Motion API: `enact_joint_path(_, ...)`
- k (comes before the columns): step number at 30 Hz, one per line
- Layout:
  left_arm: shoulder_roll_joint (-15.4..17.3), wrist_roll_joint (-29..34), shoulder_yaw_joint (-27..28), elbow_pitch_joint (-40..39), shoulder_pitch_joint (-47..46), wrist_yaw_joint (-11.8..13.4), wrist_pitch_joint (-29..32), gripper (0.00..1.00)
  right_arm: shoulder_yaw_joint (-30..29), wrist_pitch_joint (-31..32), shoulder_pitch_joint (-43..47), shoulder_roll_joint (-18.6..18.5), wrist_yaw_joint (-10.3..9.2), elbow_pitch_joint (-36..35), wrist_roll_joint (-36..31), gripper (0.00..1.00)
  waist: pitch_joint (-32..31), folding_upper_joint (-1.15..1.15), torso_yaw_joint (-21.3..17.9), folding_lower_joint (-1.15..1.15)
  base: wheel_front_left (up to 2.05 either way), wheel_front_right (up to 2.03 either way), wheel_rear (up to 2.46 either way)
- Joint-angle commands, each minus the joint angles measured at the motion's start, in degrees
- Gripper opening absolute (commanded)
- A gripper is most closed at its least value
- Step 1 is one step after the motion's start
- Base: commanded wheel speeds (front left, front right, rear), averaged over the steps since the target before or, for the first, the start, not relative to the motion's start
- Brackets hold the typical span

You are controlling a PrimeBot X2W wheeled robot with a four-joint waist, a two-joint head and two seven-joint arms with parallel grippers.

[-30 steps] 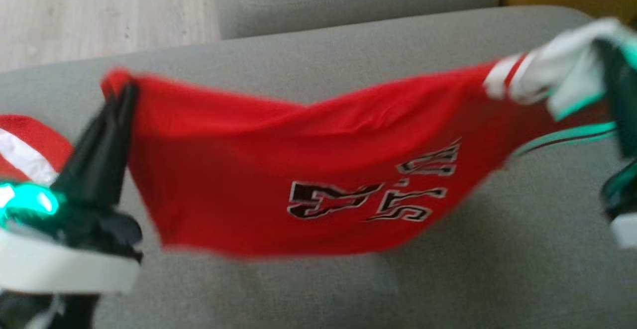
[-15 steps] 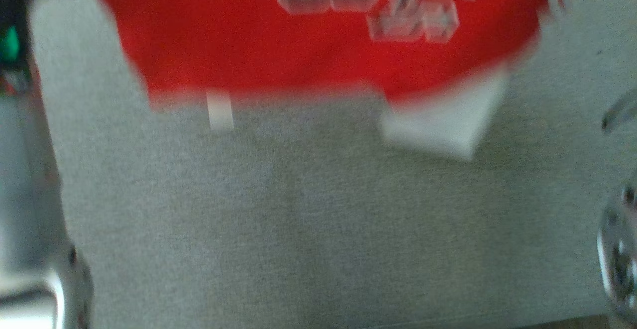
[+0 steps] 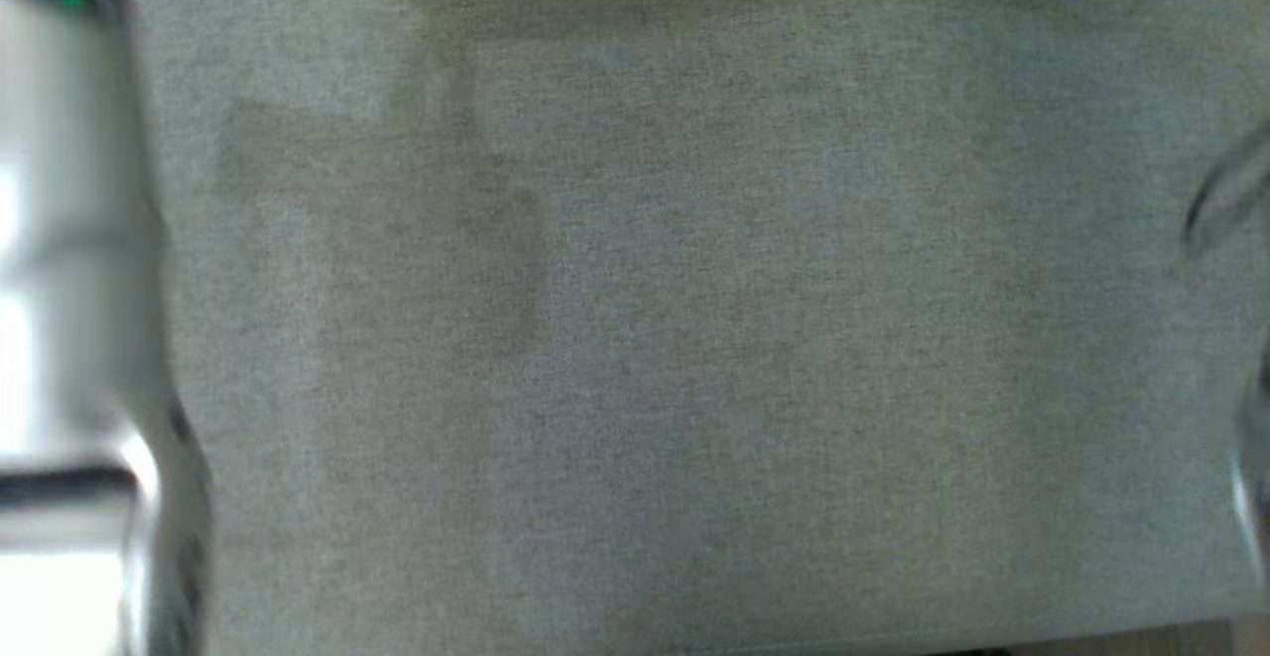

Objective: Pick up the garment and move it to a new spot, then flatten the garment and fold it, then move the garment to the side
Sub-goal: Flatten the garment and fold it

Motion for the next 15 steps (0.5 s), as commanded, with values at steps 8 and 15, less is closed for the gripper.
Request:
enact_joint_path(8, 0.91, -2.75, 0.38, 0.69, 27.69, -0.08, -0.53, 0.00, 4.37, 0.97, 25.92, -7.12, 0.44, -3.86, 3.84, 0.00, -0.12, 0.00, 0.02, -0.02, 0.00, 0.00, 0.00)
enact_joint_path(15, -0.96, -4.32, -0.13, -1.25, 41.99, 0.48, -0.66, 0.00, 7.85, 2.71, 41.71, -11.22, 0.44, -7.57, 2.06, 0.00, -4.89, 0.00, 0.11, -0.02, 0.00, 0.00, 0.00)
